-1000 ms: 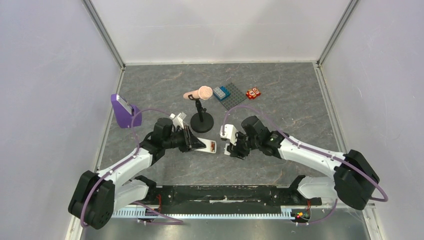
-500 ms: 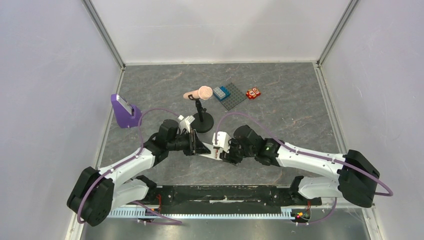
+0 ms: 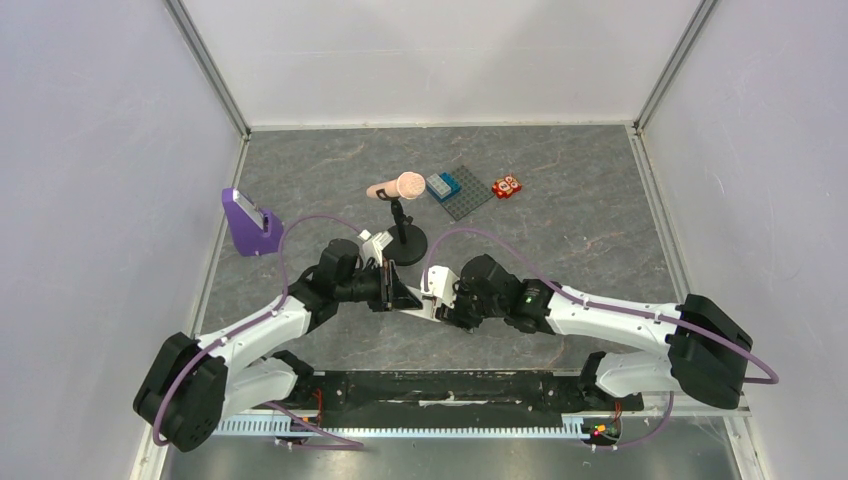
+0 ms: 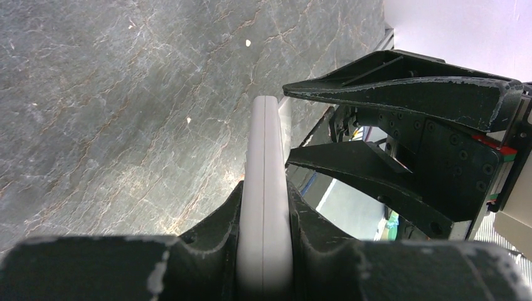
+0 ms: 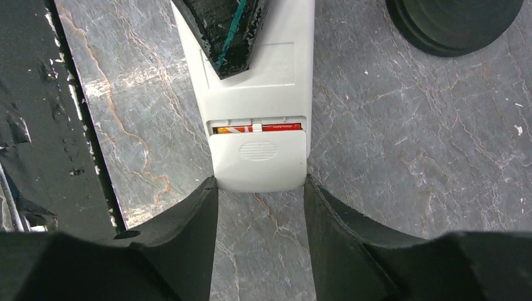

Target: Load the batteries into the remote control

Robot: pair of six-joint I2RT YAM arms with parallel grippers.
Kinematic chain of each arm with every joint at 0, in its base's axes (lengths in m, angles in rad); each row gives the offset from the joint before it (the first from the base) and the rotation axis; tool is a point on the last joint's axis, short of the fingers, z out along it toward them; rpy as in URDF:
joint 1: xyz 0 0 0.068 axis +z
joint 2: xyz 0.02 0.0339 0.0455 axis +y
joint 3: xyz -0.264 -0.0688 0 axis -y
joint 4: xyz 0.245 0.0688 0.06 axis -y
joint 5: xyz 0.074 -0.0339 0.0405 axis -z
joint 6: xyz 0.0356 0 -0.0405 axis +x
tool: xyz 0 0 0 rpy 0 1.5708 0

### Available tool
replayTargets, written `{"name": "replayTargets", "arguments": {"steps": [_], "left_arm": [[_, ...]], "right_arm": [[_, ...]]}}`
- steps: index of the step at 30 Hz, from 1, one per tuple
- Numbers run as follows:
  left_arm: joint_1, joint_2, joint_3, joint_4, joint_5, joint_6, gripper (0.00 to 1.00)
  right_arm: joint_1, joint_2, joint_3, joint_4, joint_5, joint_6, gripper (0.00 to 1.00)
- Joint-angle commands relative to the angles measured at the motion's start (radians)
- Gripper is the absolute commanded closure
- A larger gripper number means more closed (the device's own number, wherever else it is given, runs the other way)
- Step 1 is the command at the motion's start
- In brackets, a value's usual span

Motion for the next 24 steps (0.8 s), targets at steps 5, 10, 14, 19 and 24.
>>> {"name": "replayTargets", "arguments": {"steps": [5,10,14,19,24], "left_arm": [[-0.015,0.011,0.051,0.023,0.031,0.029,0.98],[-0.015,0.014,0.051,0.024,0.031,0.008,0.98],[-0.015,0.012,0.051,0.029,0.046,0.008,0.98],[-0.018,0.02,0.051,0.034,0.055,0.006,0.98],[-0.024,0.028,0.048,0.059,0.08,-0.003,0.98]], "right_arm": [[0.012,-0.005,0.031,0.053,0.019,0.0,0.64],[0.016,-0.008,0.025,0.068,0.032,-0.004,0.65],[0.02,0.002,0.028,0.066,0.053,-0.002,0.65],[0.028,0.012,0.04,0.071,0.059,-0.001,0.65],[0.032,0.022,0.053,0.069,0.049,-0.002,0.65]]}}
